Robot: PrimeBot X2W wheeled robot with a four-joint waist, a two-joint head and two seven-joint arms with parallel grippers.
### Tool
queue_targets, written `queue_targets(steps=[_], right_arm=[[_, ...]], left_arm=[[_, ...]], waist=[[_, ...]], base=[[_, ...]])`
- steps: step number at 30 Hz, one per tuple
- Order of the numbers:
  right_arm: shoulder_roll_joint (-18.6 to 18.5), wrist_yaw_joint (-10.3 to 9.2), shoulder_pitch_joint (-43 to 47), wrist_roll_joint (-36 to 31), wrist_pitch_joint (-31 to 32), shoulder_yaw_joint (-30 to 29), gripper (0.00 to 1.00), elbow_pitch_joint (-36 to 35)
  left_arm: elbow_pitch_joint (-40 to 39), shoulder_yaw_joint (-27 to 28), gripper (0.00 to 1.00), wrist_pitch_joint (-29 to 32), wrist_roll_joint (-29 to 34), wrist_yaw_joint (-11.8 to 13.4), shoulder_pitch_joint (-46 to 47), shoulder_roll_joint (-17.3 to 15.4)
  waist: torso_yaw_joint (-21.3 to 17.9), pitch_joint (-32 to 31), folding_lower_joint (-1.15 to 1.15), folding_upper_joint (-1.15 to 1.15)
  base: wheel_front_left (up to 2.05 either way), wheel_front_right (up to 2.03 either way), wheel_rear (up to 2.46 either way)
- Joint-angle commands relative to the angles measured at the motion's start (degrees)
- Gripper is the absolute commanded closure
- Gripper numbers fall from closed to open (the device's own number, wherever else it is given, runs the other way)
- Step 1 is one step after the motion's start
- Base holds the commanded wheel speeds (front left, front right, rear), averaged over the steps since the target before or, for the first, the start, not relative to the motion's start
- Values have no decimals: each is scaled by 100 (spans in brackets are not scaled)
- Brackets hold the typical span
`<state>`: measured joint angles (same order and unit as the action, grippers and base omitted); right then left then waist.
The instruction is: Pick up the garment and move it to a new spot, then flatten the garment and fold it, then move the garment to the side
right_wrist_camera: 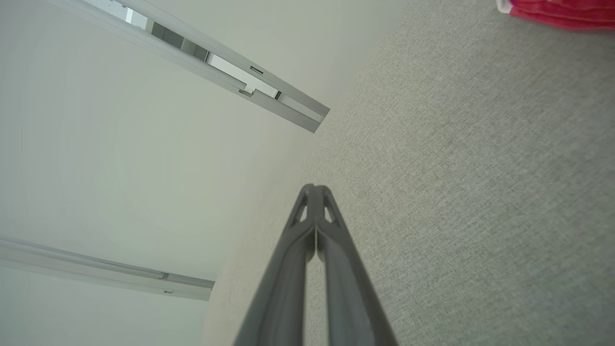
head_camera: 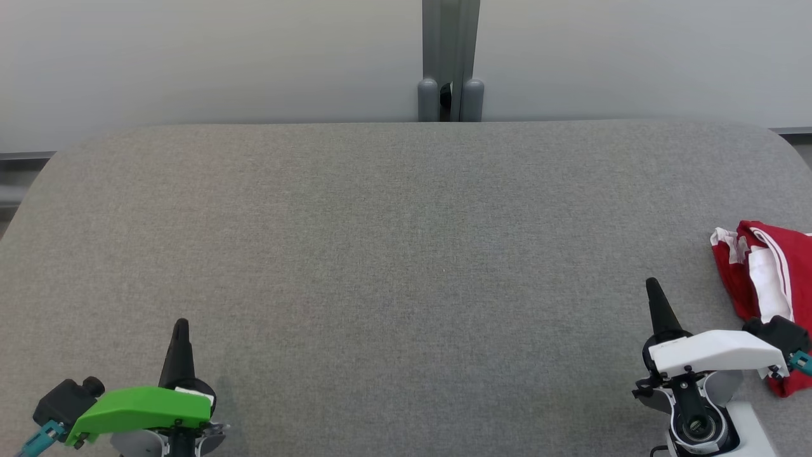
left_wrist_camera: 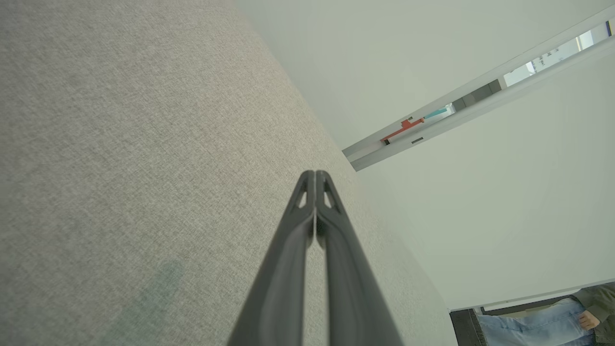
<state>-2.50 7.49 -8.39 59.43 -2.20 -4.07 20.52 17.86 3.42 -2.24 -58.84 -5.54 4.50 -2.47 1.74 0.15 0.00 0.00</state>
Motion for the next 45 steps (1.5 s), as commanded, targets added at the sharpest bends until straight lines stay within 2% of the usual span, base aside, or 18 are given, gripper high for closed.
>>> queue_targets(steps=[1,45], right_arm=[[-35,2,16,167,40,-22,100,-106],[-47,2,185,2402,645,-189,100,-512]], left_arm=[[-88,33,100,33,-180,-36,153,-42],[-306,242,100,641,-2451,-160,201,-56]], waist=[[-3,0,0,0],[-113,2,0,0]], base=[[0,0,0],[0,0,0]])
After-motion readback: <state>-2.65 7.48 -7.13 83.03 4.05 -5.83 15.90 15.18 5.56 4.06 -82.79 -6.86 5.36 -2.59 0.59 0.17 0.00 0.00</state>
